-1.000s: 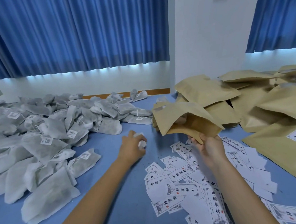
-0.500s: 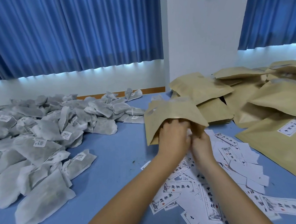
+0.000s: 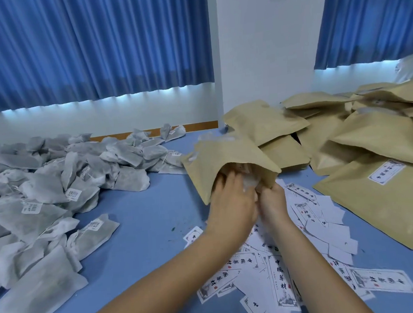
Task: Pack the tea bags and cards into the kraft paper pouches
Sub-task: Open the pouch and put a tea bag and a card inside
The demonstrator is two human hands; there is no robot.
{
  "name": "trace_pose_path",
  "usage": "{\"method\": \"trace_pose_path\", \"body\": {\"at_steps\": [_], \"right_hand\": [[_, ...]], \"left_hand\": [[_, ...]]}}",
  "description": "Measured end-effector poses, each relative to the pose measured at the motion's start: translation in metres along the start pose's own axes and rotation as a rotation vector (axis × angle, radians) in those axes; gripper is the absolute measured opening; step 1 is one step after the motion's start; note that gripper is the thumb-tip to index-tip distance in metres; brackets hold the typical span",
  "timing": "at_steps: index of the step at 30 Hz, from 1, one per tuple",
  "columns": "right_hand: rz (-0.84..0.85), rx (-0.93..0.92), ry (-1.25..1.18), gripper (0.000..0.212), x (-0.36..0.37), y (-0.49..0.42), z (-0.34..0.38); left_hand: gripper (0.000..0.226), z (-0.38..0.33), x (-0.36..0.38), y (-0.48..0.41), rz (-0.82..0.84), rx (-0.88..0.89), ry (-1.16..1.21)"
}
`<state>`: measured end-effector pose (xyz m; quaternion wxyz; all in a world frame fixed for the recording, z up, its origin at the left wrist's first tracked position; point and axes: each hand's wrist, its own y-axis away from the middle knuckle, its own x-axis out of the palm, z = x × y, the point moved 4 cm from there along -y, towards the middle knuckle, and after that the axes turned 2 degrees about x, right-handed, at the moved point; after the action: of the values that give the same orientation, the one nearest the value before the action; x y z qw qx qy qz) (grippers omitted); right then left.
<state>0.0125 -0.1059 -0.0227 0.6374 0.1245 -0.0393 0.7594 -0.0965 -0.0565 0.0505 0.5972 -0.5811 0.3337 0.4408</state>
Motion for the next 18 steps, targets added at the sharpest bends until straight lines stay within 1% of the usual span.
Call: {"method": "trace_pose_path", "body": {"at_steps": [1, 2, 3, 4, 5, 6, 7, 9, 11, 14, 18], "right_hand": [[0.002, 0.045, -0.064, 0.029, 0.0, 0.0, -0.003], [0.016, 0.098, -0.151, 0.029, 0.001, 0.001, -0.005], [0.028, 0.133, -0.215, 0.028, 0.001, 0.002, -0.007], [0.041, 0.15, -0.25, 0.028, 0.003, 0.002, -0.007], [0.049, 0.152, -0.248, 0.028, 0.003, 0.002, -0.008], [0.055, 0.138, -0.223, 0.029, 0.004, 0.001, -0.009], [0.057, 0.125, -0.192, 0.031, 0.004, -0.001, -0.011], [0.055, 0.115, -0.134, 0.03, 0.005, -0.001, -0.012], [0.05, 0.115, -0.093, 0.03, 0.005, -0.001, -0.012], [0.08, 0.109, -0.093, 0.032, 0.006, 0.002, -0.013], [0.067, 0.146, -0.128, 0.031, 0.003, -0.001, -0.016]], "left_hand": [[0.021, -0.003, -0.003, 0.012, -0.02, 0.076, -0.03], [0.014, -0.002, 0.0, 0.021, 0.059, 0.113, -0.004], [0.014, 0.001, 0.007, 0.029, 0.196, 0.102, 0.053], [0.02, 0.005, 0.02, 0.036, 0.358, 0.073, 0.096], [0.028, 0.009, 0.03, 0.042, 0.509, 0.035, 0.146], [0.034, 0.013, 0.037, 0.046, 0.614, 0.003, 0.189], [0.038, 0.015, 0.042, 0.047, 0.649, -0.023, 0.229], [0.039, 0.017, 0.046, 0.046, 0.666, -0.097, 0.34], [0.033, 0.019, 0.046, 0.045, 0.721, -0.155, 0.414], [0.021, 0.022, 0.044, 0.039, 0.769, -0.156, 0.471], [0.013, 0.034, 0.033, 0.022, 0.659, -0.174, 0.564]]}}
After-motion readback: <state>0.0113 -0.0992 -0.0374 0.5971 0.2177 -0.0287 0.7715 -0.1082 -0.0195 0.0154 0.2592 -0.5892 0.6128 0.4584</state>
